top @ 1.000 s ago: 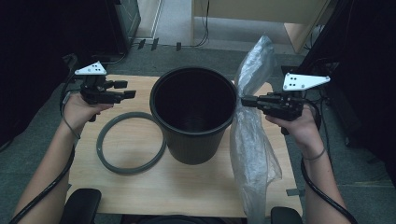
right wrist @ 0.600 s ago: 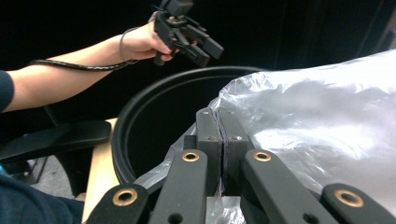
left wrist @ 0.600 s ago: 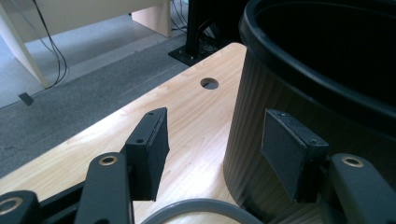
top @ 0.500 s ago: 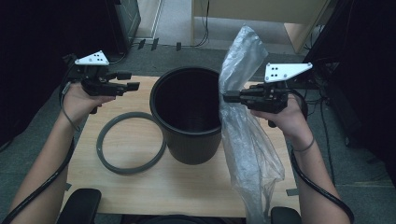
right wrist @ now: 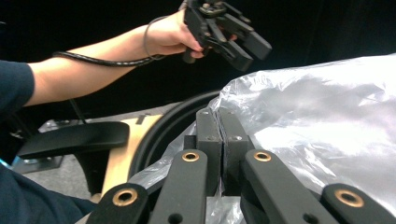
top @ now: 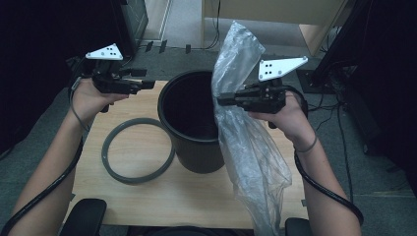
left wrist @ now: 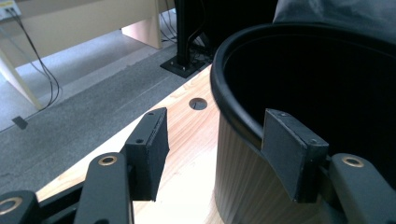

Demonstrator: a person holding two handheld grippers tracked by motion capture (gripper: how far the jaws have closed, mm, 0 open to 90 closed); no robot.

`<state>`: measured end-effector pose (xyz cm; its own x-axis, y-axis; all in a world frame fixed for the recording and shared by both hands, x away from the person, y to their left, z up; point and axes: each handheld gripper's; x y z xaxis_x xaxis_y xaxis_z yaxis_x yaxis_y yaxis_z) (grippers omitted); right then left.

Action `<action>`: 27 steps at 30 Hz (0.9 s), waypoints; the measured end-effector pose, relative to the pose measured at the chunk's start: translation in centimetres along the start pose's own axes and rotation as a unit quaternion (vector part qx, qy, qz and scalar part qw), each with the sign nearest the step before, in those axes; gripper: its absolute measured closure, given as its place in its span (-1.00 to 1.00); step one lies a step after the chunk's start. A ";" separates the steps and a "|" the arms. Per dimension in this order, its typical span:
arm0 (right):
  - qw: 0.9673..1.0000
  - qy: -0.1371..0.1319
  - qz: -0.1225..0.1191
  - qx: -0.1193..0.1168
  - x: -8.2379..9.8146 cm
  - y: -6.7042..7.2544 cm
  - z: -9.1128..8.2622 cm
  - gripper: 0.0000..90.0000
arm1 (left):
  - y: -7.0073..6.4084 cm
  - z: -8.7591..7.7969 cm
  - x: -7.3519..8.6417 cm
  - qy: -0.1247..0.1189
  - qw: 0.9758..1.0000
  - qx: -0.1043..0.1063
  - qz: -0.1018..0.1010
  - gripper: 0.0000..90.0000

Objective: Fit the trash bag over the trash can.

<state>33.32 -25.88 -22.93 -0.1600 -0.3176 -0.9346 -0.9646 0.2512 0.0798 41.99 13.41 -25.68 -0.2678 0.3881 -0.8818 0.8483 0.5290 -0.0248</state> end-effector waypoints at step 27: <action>0.998 0.050 0.021 -0.033 0.5 -1.1 4.8 1.00 | -3.1 3.3 -5.2 -0.015 0.997 0.064 0.040 -0.08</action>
<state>35.27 -21.94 -25.18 -0.2177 -0.3990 -0.8907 -0.9678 0.2063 0.1441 42.22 7.26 -22.58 -0.1841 0.4020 -0.8970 0.9186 0.3949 -0.0115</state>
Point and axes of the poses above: each handheld gripper's, and its own axes: z roughly forward along the jaws, x roughly out of its underside, y roughly to its left, and after that the axes turned 1 degree about y, right-handed
